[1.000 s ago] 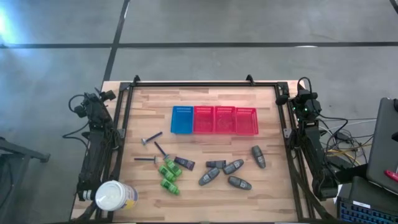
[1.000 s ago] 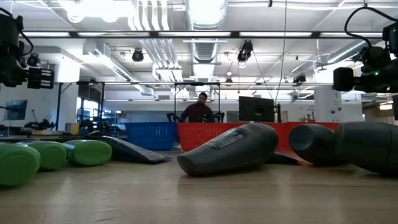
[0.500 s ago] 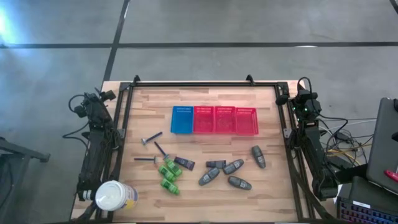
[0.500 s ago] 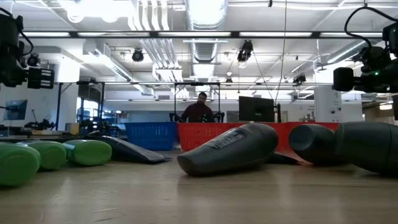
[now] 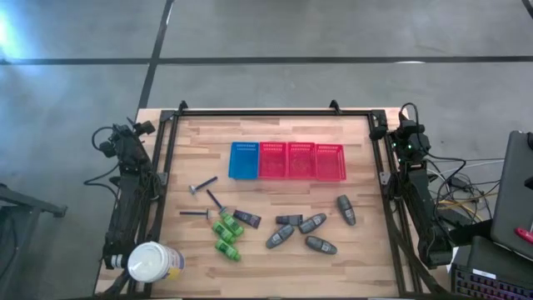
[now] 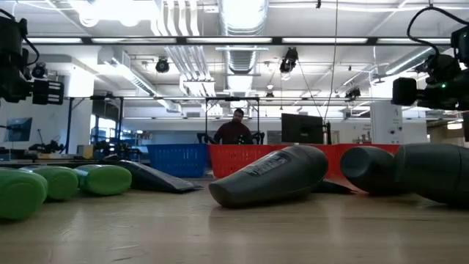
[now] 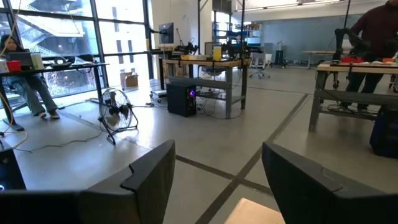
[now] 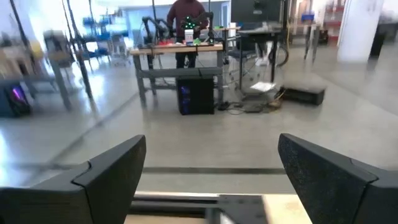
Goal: Pick & Place Travel size toiletries
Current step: Put the gray deodorant into the right red bin
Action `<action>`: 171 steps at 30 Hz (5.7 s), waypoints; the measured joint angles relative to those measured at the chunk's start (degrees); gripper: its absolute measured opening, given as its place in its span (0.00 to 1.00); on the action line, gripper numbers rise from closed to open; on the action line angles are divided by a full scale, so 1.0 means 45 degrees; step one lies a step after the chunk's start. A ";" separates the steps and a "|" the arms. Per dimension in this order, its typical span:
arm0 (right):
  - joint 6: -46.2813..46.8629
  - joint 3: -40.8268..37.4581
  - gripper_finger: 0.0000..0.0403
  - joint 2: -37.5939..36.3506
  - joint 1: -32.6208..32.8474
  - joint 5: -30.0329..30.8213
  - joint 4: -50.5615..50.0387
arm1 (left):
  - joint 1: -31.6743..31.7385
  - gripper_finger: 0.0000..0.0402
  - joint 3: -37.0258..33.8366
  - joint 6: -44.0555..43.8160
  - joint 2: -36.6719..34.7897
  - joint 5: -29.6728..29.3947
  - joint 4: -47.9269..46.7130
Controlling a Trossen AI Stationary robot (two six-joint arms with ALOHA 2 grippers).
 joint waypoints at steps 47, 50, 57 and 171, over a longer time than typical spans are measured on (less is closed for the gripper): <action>1.3648 0.9280 0.90 1.1814 1.8336 0.0010 -1.0411 | 0.0000 0.61 0.0000 -0.0002 0.0000 -0.0002 -0.0002; 1.2721 0.9805 0.90 1.2799 1.8574 -0.0564 -1.0527 | 0.0000 0.61 0.0000 -0.0003 0.0000 -0.0005 -0.0003; 1.2860 1.0535 0.90 1.4581 1.8816 -0.1872 -1.2535 | 0.0000 0.61 0.0000 0.0000 0.0000 -0.0005 0.0000; 0.6873 1.1385 0.87 1.4231 1.7544 -0.3031 -1.2761 | -0.0005 0.61 0.0000 -0.0005 0.0024 -0.0005 0.0000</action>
